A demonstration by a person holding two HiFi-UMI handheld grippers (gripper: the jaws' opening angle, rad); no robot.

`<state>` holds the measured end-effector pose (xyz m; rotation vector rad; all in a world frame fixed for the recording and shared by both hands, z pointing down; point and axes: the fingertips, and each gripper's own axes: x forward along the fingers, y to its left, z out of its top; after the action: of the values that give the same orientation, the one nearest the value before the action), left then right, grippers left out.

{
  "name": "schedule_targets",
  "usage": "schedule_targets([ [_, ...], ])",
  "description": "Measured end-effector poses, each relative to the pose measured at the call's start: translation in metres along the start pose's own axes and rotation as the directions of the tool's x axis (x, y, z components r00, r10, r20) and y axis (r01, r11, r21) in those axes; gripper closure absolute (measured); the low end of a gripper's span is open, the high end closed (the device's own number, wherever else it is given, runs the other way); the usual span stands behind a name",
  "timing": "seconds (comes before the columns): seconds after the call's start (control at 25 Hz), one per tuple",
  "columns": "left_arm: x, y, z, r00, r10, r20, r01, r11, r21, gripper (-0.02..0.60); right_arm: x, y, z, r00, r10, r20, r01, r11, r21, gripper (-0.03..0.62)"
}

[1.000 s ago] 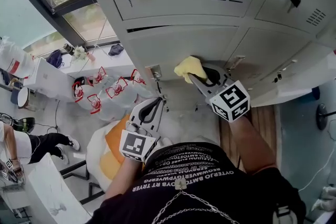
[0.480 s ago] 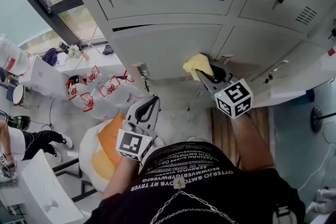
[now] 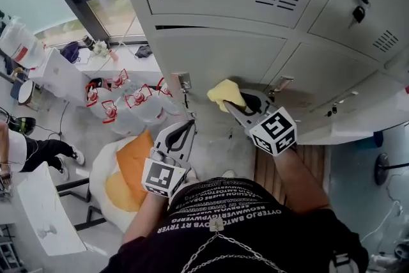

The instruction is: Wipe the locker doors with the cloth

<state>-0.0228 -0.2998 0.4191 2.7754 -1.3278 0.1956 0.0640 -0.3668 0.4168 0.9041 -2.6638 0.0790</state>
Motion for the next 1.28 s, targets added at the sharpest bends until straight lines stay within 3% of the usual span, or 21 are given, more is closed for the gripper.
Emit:
schedule_targets([
  [0.24, -0.019, 0.019, -0.009, 0.997, 0.066, -0.039, -0.067, 0.998, -0.009, 0.575, 0.051, 0.025, -0.001, 0.997, 0.08, -0.021, -0.08, 0.997, -0.006, 0.485],
  [0.56, -0.033, 0.033, -0.011, 0.994, 0.095, -0.046, -0.095, 0.995, -0.007, 0.575, 0.072, 0.018, -0.007, 0.998, 0.015, -0.06, -0.017, 0.999, -0.034, 0.485],
  [1.28, -0.005, 0.006, -0.006, 0.998, -0.051, -0.045, 0.052, 0.998, 0.023, 0.575, 0.0, -0.05, -0.063, 0.972, -0.198, -0.128, 0.208, 0.975, 0.074, 0.485],
])
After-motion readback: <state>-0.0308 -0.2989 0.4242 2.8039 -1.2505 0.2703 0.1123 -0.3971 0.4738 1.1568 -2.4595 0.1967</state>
